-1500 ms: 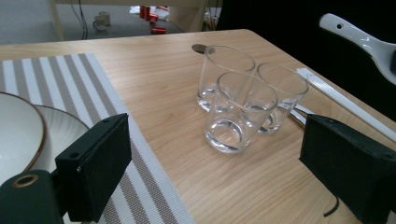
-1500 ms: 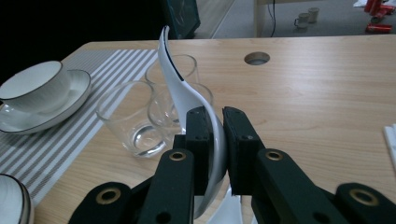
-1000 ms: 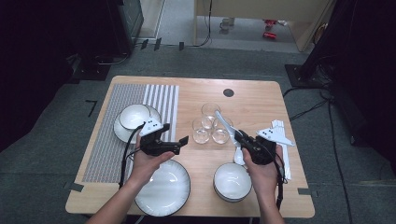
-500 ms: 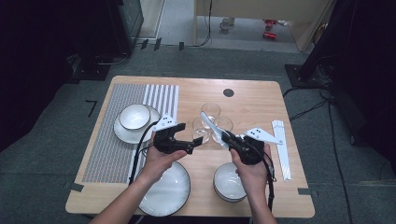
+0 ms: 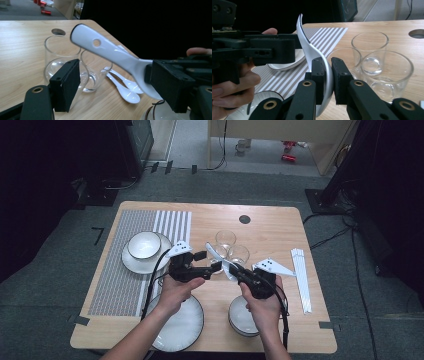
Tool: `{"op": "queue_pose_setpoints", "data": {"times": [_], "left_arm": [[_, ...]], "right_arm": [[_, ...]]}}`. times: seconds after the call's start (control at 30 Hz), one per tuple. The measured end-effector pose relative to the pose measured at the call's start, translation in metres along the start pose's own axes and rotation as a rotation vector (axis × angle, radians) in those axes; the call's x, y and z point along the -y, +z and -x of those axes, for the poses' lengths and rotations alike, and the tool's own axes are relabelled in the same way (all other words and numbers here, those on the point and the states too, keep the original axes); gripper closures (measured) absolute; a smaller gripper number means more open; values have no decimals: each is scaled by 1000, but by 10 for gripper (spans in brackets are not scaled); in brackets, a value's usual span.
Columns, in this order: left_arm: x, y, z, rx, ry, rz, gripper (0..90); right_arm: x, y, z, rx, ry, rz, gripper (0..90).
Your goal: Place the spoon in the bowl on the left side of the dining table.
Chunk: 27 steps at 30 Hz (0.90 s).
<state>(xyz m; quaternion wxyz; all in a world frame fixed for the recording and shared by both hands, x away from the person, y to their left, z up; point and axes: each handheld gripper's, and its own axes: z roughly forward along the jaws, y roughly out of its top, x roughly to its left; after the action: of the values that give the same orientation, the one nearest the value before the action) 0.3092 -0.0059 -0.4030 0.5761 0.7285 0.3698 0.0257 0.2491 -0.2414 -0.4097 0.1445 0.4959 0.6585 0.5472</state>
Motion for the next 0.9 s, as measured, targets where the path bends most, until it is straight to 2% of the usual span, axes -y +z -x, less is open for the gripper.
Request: {"op": "queue_pose_setpoints", "data": {"times": [0.13,0.33,0.4,0.53,0.67,0.8,0.9], "left_arm": [[-1,2,1,38,-27,15,307],[-1,2,-1,53,-60,23,409],[-2,2,-2,79,-69,31,463],[-3,2,0,102,-70,52,578],[-4,1,0,115,-70,62,715],[-5,0,0,166,-69,76,782],[-5,-1,2,162,-45,79,792]], "right_arm": [[2,2,-2,-11,7,7,817],[5,6,-5,-32,9,8,817],[5,7,-6,-43,4,-5,818],[10,13,-7,-51,-18,-46,829],[11,14,-9,-55,-32,-57,835],[12,16,-11,-66,-48,-76,843],[12,18,-12,-74,-56,-82,844]]}}
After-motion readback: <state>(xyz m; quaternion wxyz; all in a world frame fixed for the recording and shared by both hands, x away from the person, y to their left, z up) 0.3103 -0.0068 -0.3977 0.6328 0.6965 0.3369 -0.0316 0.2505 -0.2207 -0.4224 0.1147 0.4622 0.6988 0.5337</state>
